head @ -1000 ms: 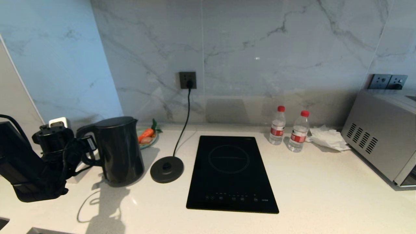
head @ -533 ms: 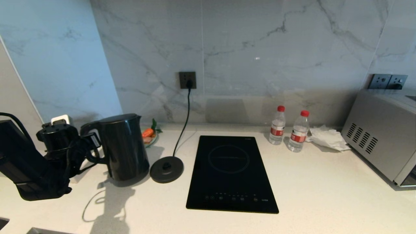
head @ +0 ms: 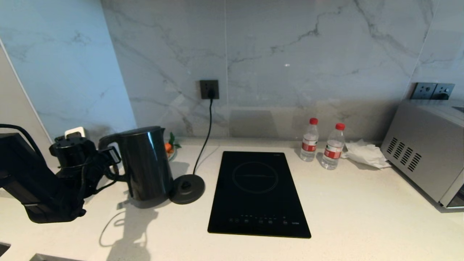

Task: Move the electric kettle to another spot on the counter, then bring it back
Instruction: Place it on the power base

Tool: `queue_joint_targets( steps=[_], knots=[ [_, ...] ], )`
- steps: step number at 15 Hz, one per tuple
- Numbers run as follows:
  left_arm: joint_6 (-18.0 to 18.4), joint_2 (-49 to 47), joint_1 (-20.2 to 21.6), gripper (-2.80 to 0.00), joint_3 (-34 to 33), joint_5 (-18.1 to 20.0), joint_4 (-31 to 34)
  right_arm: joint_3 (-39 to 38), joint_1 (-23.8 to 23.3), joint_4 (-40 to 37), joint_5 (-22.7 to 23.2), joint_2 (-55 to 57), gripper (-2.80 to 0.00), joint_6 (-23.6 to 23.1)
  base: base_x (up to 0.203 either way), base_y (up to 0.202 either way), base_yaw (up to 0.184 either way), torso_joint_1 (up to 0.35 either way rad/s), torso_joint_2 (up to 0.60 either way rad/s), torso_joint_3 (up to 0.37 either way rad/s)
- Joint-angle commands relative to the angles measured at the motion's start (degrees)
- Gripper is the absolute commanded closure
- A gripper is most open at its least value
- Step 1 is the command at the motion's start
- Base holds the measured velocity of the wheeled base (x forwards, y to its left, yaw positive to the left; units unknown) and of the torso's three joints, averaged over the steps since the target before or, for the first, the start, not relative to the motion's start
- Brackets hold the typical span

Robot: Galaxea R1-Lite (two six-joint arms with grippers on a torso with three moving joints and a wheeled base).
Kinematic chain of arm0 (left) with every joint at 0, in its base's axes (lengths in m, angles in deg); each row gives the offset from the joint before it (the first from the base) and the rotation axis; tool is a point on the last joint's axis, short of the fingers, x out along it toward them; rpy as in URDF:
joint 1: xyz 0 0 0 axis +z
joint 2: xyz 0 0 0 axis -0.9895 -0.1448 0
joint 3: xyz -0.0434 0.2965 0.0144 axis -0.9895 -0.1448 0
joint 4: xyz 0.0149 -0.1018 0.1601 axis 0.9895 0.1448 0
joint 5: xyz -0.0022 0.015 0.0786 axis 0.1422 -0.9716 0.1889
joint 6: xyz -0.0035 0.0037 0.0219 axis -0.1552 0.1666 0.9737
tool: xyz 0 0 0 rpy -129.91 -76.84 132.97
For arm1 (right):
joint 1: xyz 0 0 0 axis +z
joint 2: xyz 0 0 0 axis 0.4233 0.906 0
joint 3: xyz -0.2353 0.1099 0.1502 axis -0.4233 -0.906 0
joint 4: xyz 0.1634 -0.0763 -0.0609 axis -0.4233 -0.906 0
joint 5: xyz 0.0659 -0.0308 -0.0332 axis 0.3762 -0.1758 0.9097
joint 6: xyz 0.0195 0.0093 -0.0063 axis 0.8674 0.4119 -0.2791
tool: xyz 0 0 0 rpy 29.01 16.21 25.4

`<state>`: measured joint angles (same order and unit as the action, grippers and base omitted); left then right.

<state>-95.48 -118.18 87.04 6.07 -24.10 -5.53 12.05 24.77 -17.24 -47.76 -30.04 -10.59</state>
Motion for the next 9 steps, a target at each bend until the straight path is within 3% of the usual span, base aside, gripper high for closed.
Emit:
queue_joint_targets(
  steps=[1,9],
  knots=[
    [-0.05,0.33,-0.46,0.0,0.09,-1.13,-0.44,-0.05,0.0,0.02,0.0,0.0,0.0,-0.02,0.0,0.0,0.0,0.0,0.0,0.0],
    [-0.05,0.86,-2.43,0.0,0.26,-1.88,-0.35,0.01,0.0,0.02,0.0,0.0,0.0,-0.02,0.0,0.0,0.0,0.0,0.0,0.0]
  ],
)
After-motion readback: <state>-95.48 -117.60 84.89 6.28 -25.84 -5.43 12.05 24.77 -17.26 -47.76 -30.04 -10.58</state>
